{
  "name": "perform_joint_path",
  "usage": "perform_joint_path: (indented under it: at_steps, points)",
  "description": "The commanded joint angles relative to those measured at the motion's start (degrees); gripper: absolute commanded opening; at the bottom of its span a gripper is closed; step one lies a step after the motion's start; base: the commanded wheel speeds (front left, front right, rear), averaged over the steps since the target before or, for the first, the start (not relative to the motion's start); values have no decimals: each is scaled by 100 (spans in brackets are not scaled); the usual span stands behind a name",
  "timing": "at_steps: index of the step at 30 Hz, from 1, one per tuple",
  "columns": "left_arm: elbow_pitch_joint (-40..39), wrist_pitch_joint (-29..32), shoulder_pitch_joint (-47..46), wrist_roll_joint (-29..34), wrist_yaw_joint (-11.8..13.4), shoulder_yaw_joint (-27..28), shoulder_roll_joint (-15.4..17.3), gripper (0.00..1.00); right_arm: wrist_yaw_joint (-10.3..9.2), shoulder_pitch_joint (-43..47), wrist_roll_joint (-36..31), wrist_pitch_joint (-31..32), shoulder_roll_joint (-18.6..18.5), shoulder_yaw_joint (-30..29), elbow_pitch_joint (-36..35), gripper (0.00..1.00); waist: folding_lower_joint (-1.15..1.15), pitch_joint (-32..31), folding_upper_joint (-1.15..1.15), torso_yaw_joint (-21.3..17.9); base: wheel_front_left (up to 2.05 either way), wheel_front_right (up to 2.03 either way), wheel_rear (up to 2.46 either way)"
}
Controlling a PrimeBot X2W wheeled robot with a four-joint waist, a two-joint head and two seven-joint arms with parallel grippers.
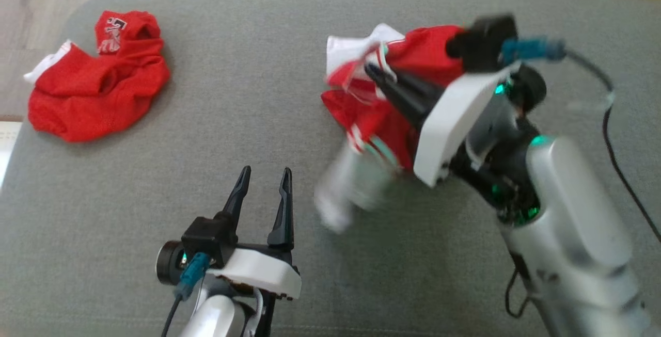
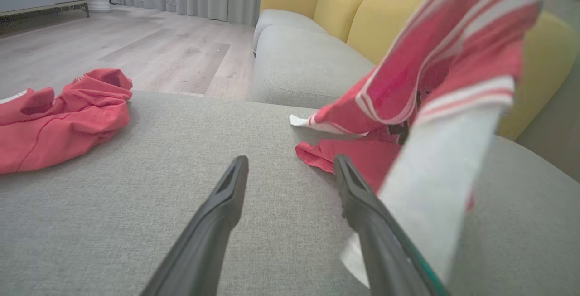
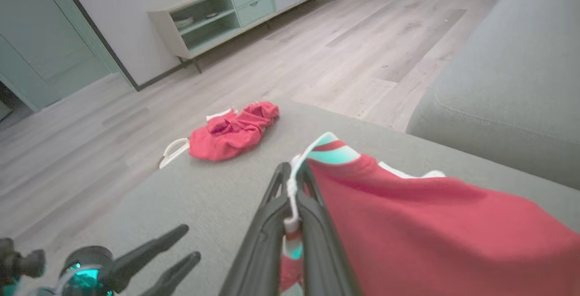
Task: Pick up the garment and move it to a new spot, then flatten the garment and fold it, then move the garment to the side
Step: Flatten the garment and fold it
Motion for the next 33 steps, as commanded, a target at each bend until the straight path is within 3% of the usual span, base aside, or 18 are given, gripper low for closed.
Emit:
perform_joint_path:
  at_steps: [1,4,9,10,16,20,26,33]
  points:
    - [-164,-70,-99,-53,14,149,-9,100,41,-242,81,65,157,16,-257,0,0,-29,0,39,0,0,0]
    - [-167,-70,-70,-101,38,104,-9,100,41,-549,470,222,223,-117,-320,0,0,-84,0,141,0,0,0]
    - [-149,-70,-8,-161,65,32,-10,100,41,-1105,1650,-109,232,-199,-187,0,0,-190,0,327,0,0,0]
    - [-144,-70,16,-182,80,12,-10,100,41,-1360,2119,-351,233,-249,20,0,0,-236,0,387,0,0,0]
    - [-130,-70,117,-200,118,-20,-10,100,41,-2156,3418,-1514,234,-479,1170,0,0,-371,0,458,0,0,0]
    - [-137,-70,184,-196,152,1,-10,100,41,-2547,3995,-2133,234,-525,2074,0,0,-424,0,421,0,0,0]
    - [-186,-70,299,-166,194,129,-10,100,41,-2153,3370,-2373,234,-1036,3043,0,0,-458,0,205,0,0,0]
    - [-224,-70,316,-66,146,247,-10,100,41,-950,1476,-1905,36,-2673,3307,0,0,-383,0,-98,0,0,0]
